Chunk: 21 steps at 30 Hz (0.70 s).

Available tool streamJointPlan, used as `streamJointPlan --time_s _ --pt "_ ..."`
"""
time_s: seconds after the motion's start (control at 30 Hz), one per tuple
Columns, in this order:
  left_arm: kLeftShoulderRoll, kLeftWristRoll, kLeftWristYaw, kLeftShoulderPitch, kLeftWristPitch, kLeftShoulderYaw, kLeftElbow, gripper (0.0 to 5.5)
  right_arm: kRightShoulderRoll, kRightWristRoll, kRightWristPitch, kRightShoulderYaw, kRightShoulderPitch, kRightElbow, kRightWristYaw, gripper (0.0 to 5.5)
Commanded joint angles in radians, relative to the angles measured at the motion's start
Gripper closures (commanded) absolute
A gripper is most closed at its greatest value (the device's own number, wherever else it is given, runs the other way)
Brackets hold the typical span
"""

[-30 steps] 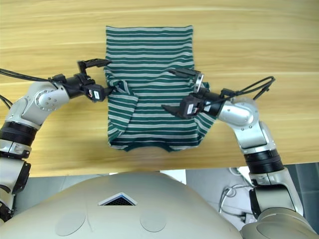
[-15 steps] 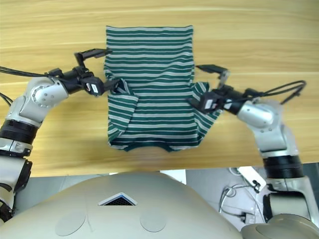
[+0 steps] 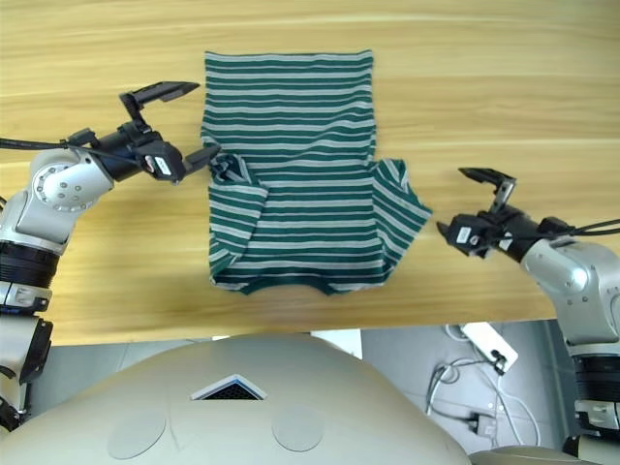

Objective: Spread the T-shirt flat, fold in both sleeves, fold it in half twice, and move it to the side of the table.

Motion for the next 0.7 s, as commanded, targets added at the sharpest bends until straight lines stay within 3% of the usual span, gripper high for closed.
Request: streamJointPlan --time_s 0.03,0.7 --pt "0.0 0.013 0.0 -0.015 -0.002 0.001 0.018 0.71 0.016 -0.017 0.002 0.067 -0.008 0.059 0.013 0.3" --pt "-0.012 0.046 0.004 -0.015 0.002 -0.011 0.022 0.71 0.014 0.026 -0.029 0.149 -0.062 0.135 -0.003 4.25"
